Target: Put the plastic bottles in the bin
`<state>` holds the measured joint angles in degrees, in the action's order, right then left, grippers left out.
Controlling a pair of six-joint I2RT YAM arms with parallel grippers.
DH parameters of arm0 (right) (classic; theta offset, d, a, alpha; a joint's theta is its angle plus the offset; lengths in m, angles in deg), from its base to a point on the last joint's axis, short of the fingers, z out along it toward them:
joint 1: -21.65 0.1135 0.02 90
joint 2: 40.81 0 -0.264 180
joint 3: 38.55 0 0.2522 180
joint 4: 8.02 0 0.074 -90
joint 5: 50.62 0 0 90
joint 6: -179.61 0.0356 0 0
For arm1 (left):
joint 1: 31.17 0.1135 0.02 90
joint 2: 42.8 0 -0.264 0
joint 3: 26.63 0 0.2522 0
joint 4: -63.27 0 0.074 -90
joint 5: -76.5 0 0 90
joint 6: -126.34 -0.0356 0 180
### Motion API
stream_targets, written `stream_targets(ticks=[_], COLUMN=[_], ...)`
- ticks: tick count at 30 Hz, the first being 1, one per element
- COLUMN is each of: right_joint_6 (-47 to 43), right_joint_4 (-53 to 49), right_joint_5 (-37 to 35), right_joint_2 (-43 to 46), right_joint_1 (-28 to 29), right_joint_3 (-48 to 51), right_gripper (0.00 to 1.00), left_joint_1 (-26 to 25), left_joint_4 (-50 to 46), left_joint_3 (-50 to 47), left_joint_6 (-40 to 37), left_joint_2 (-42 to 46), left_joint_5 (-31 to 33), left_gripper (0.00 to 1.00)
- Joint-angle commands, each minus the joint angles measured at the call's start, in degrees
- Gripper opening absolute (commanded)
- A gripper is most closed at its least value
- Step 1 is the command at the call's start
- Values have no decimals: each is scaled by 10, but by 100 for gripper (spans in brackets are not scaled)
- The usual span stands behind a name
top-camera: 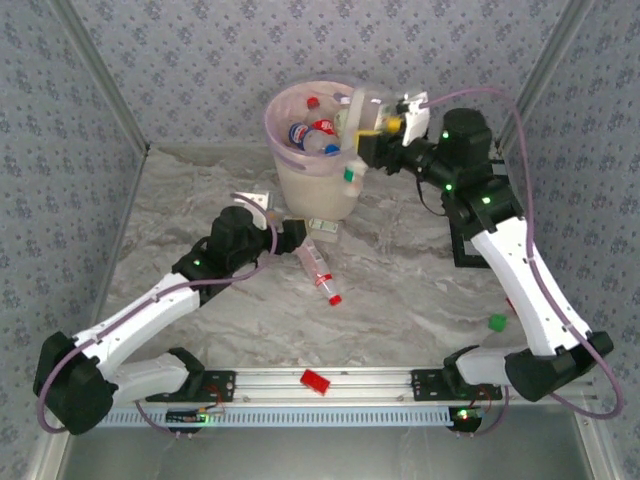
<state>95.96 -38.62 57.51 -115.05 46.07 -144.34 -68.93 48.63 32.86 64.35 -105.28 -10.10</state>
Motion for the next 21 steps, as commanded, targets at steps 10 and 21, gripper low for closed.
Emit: stream_targets(ticks=[10, 21], right_joint_6=[-95, -179], right_joint_4=[24, -284], right_joint_5=[-95, -179], right_joint_2=[-217, -491], right_joint_1=[-9, 30], right_joint_3=[-207, -544], right_gripper=[21, 20], left_joint_1=[62, 76], left_joint_4=[-84, -105], left_joint_3=[-78, -79], left_joint_6=[126, 124], left_joint_2=[74, 80], left_joint_5=[42, 37], left_gripper=[87, 87])
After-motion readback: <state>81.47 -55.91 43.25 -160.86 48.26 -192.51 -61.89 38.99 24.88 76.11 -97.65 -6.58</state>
